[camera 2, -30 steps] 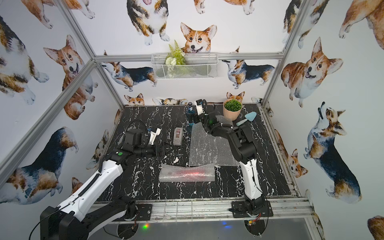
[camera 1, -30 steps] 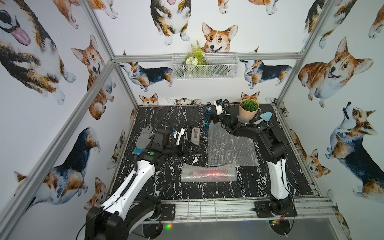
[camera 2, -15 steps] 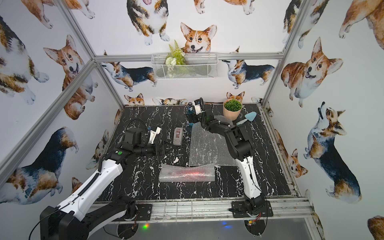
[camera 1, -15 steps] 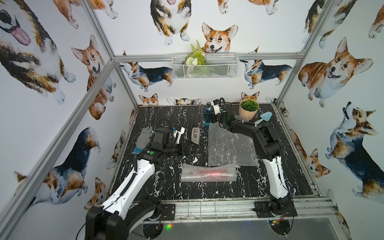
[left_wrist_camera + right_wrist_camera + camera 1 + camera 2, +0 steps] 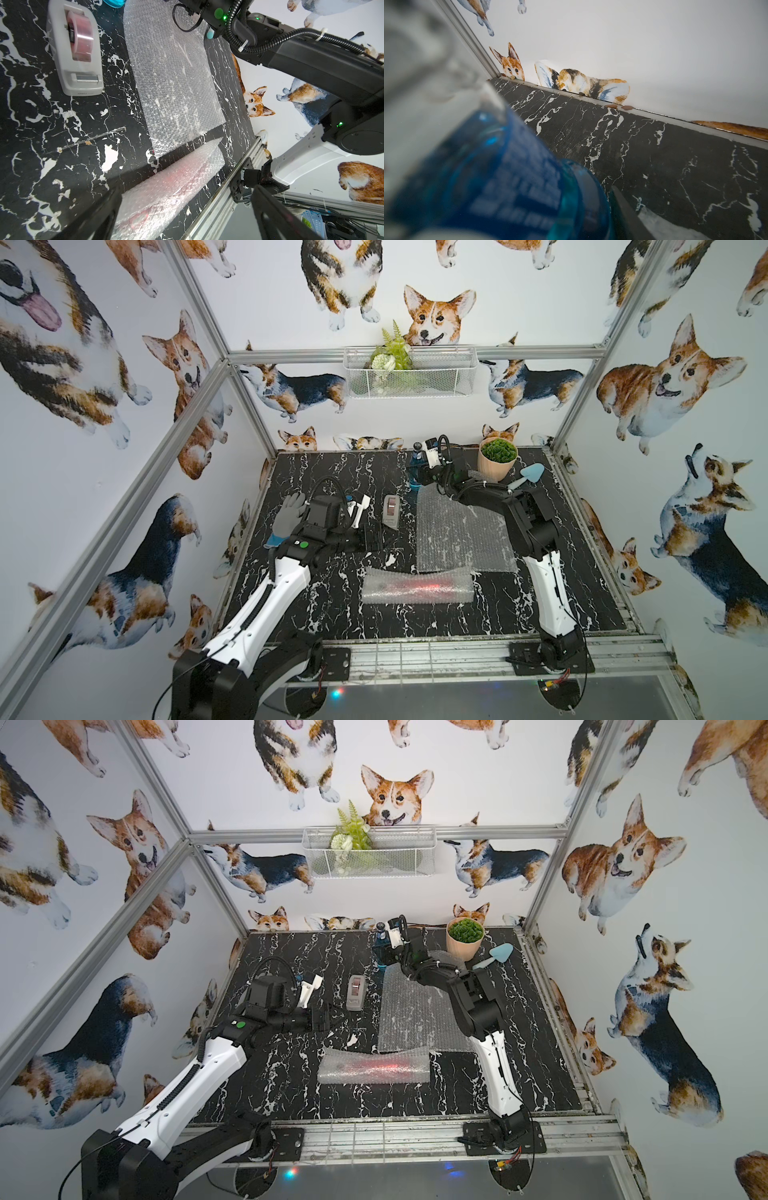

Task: Wrap wine bottles in bubble wrap
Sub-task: Pick up the wine bottle from the center of the board, then place the wine bottle on the bubble wrap.

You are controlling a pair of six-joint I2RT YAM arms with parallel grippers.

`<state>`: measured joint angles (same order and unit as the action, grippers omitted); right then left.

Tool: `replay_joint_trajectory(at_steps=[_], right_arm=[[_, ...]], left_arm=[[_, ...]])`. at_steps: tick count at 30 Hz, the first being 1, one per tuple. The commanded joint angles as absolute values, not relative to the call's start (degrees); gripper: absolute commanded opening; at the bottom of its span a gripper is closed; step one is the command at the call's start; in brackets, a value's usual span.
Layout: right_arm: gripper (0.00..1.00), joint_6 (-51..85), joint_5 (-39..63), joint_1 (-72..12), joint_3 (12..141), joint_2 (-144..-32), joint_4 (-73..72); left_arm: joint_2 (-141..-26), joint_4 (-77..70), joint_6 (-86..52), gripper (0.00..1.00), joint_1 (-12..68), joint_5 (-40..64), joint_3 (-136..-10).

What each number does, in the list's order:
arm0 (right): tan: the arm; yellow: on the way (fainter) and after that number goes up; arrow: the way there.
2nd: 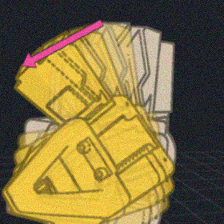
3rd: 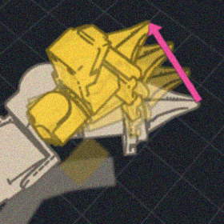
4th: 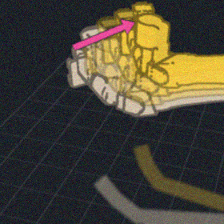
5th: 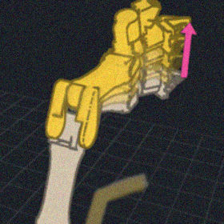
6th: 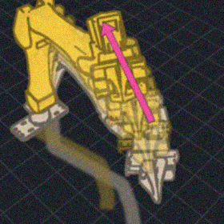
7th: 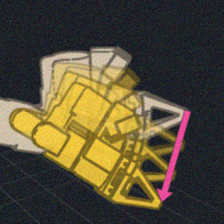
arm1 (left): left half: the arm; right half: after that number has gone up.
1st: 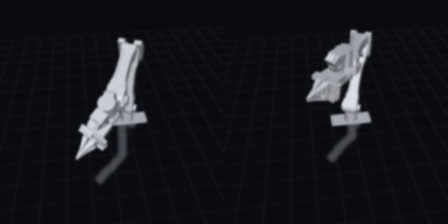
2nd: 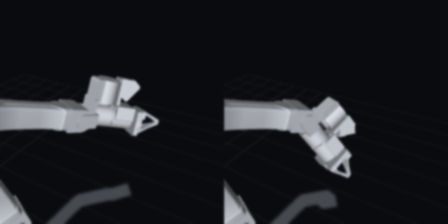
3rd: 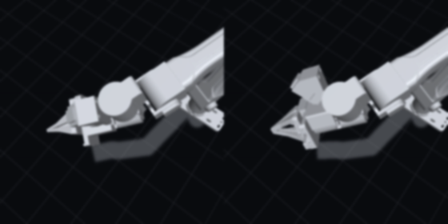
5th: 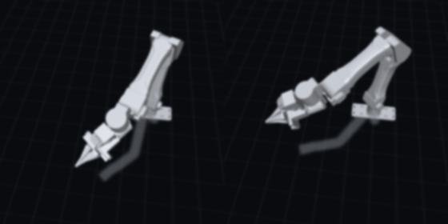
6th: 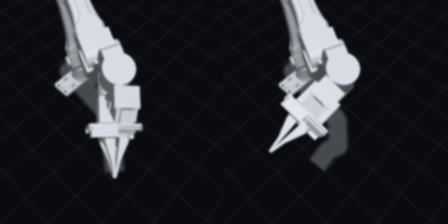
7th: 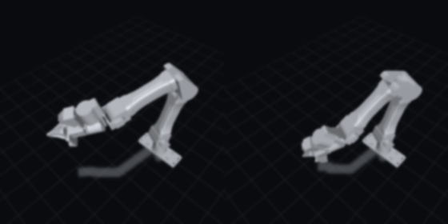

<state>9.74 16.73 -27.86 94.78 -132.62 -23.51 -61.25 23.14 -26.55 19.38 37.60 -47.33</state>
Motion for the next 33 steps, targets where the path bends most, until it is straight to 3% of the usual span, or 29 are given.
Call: replay_joint_trajectory(at_steps=[1,11,21,28,33], right_arm=[[0.5,8.44,17.4,-28.04,93.43,-132.54,-28.99],[0.37,7.54,18.42,-28.03,91.4,-130.3,-38.47],[0.34,1.54,23.36,-27.69,87.4,-117.97,-36.45],[0.33,-14.58,25.75,-25.66,75.13,-98.56,-14.33],[0.33,-29.23,20.16,-24.84,71.53,-85.4,13.32]], left_arm=[[-61.7,22.79,-25.57,1.0,19.25,38.49,-47.8],[-61.09,23.55,-25.49,1.0,19.25,38.47,-47.89],[-60.86,23.12,-25.8,1.0,19.2,38.78,-47.81],[-60.47,23.12,-25.49,1.0,19.25,39.75,-48.07],[-61.04,22.94,-24.88,1.0,19.25,40.77,-48.26]])
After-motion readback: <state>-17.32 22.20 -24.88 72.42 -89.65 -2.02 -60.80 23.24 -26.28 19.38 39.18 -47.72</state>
